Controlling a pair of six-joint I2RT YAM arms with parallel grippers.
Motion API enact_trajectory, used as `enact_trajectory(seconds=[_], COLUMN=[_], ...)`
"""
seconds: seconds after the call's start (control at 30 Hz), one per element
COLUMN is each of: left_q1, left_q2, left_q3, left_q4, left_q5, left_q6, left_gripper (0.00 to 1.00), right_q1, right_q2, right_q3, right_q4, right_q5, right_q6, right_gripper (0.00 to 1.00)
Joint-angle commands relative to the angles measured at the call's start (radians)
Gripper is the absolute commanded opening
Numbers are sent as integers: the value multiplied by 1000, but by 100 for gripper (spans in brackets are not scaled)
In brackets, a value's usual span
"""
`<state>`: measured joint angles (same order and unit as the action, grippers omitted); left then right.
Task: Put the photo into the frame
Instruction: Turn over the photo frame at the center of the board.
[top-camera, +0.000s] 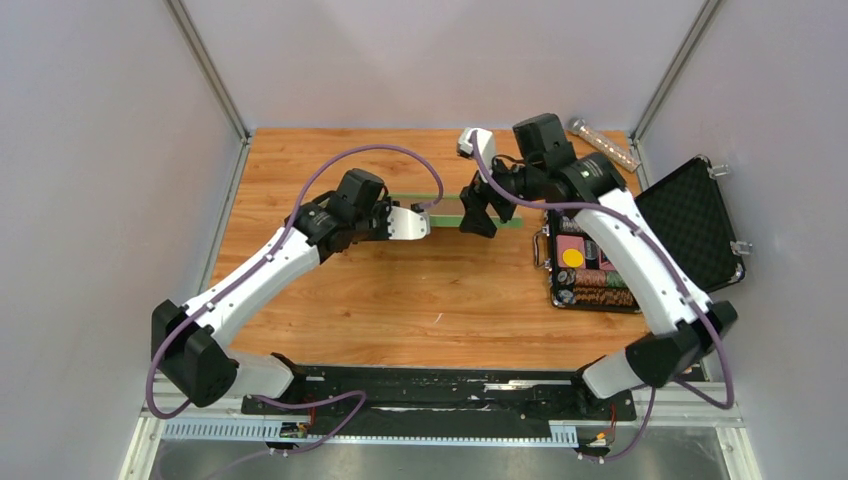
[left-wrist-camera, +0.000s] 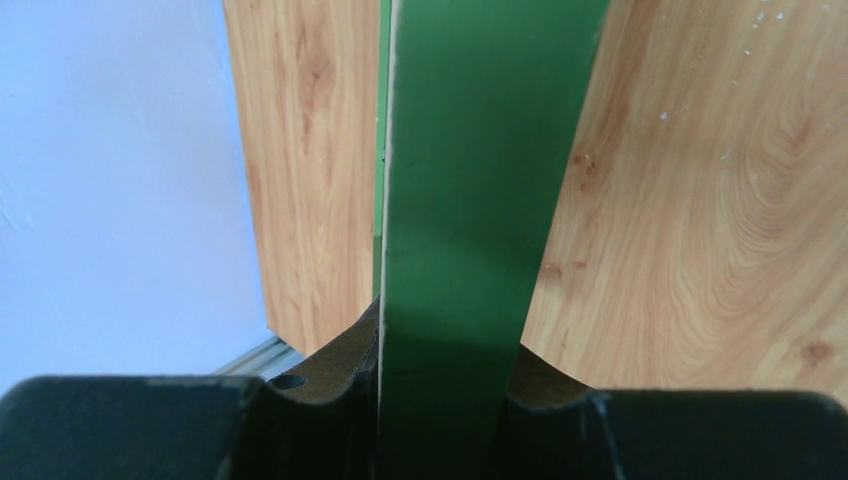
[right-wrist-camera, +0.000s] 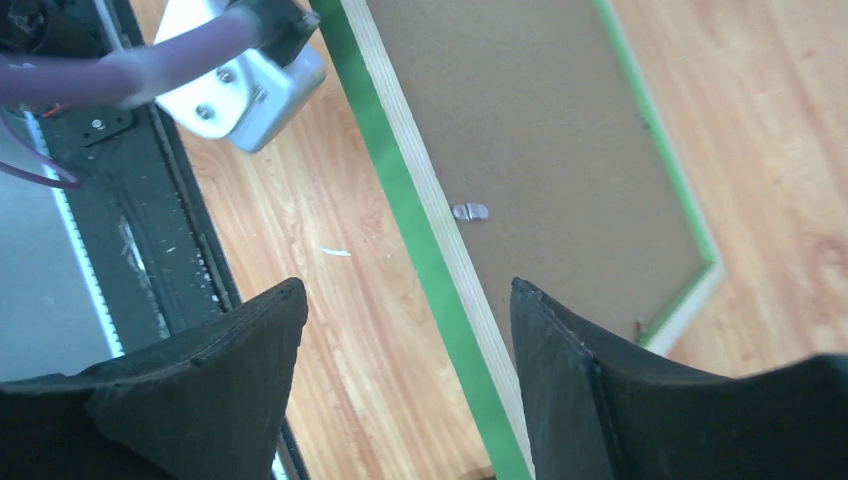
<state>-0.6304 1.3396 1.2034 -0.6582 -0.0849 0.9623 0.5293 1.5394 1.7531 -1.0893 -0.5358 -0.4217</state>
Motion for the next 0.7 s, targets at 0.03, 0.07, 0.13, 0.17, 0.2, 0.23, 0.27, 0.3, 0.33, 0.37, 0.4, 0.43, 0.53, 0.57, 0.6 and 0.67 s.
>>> enact_trajectory(seconds=[0.03, 0.07, 0.13, 0.17, 0.2, 0.23, 0.27, 0.3, 0.33, 0.37, 0.4, 0.43, 0.53, 0.57, 0.6, 0.67], left_q1=[0, 0, -1, 0, -1, 0, 0, 0, 0, 0, 0, 0, 0, 0, 0, 0], left_q2=[-34, -36, -41, -44, -43, -42, -37, -35, -30, -28, -25, -25, -21, -22, -23, -28], left_q3=[107, 117, 147, 169, 180, 204, 217, 240, 250, 266, 273, 284, 304, 314, 319, 329], left_q4=[-103, -136, -180, -193, -221, -239, -270, -300, -315, -336, -345, -360, -386, -398, -404, -414], left_q5=[76, 98, 121, 128, 138, 144, 154, 160, 170, 174, 179, 181, 194, 198, 204, 210], left_q6=[-88, -88, -88, -89, -90, -90, -90, -91, -94, -95, -97, -99, -109, -112, -112, -113], left_gripper=[0, 0, 0, 0, 0, 0, 0, 0, 0, 0, 0, 0, 0, 0, 0, 0], right_q1=[29, 47, 87, 107, 121, 137, 153, 174, 195, 212, 228, 241, 285, 297, 307, 323], right_q2=[-176, -200, -245, -261, -274, -285, -291, -293, -292, -290, -286, -279, -254, -243, -233, -211], right_q3=[-137, -160, -209, -225, -238, -247, -256, -264, -270, -274, -275, -274, -268, -266, -265, -258], right_q4=[180, 200, 241, 254, 263, 269, 274, 283, 292, 303, 307, 309, 315, 318, 323, 329], right_q5=[89, 118, 184, 207, 219, 233, 254, 283, 317, 345, 366, 385, 444, 465, 481, 509], right_q6=[-53, -70, -108, -127, -141, -155, -168, -183, -196, -209, -223, -234, -267, -275, -284, -299], right_gripper=[75, 75, 76, 76, 76, 77, 77, 77, 77, 77, 77, 77, 77, 77, 77, 76])
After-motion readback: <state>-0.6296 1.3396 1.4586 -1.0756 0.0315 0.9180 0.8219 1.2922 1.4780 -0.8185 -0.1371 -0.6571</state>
